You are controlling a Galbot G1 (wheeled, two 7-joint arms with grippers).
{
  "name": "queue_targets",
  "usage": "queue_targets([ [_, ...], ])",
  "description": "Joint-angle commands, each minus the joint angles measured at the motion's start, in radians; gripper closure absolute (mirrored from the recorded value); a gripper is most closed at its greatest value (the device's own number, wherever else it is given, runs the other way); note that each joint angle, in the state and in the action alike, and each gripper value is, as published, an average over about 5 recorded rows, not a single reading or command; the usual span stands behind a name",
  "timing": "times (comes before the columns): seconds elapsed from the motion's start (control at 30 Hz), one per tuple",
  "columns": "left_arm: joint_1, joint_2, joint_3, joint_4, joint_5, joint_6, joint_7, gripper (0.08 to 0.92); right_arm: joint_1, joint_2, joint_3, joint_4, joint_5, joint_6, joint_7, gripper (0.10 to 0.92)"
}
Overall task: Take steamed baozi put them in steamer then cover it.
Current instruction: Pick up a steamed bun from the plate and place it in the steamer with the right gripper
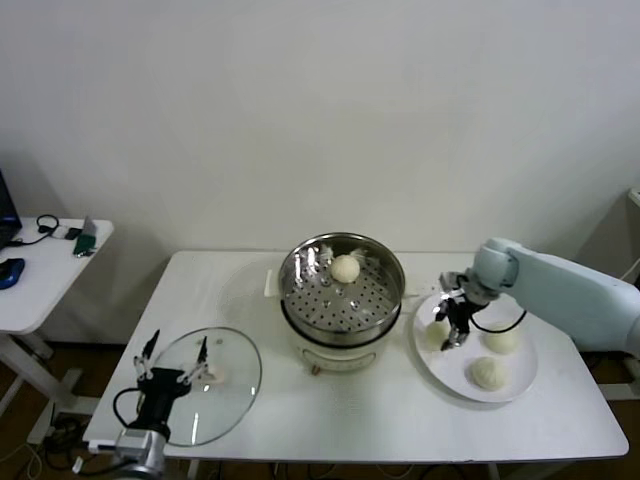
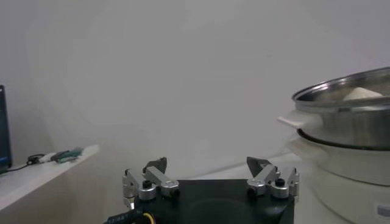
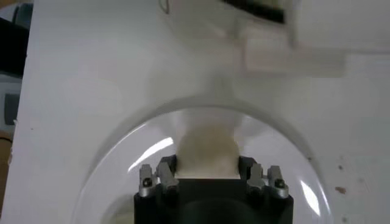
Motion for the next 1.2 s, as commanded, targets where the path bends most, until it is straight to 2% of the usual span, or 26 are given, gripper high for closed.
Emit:
queue_targets([
  [0.03, 0.0, -0.002, 0.024, -0.004, -0.001, 0.002, 0.005, 0.177, 0.462, -0.004, -0.322, 0.052, 0.284, -0.003, -0.007, 0.372],
  [0.2, -0.002, 0.003, 0.036, -0.012, -0.004, 0.001, 0.006, 0.177, 0.698, 0.105, -0.518, 0.047, 0.49, 0.005, -0.018, 0.372],
  [0.43, 0.006, 0.017, 0.043, -0.023, -0.007, -0.006, 0.006, 0.177, 0.73, 0.265, -0.52, 0.046, 0.606, -0.018, -0.002, 0.372],
  [0.7, 0.015, 0.026, 0.042, -0.041, -0.007, -0.009, 0.006, 0.177, 0.542, 0.471, -0.406, 0.015, 0.613, -0.069, 0.054, 0.372],
  [0.9, 0.0, 0.017, 0.046, -0.046, 0.005, 0.0, 0.005, 0.177, 0.426, 0.604, -0.374, -0.067, 0.6, -0.079, 0.075, 0.372],
  [1.2, -0.001, 0.006, 0.037, -0.033, 0.003, -0.002, 0.005, 0.177, 0.281, 0.692, -0.365, -0.172, 0.537, -0.077, 0.082, 0.372],
])
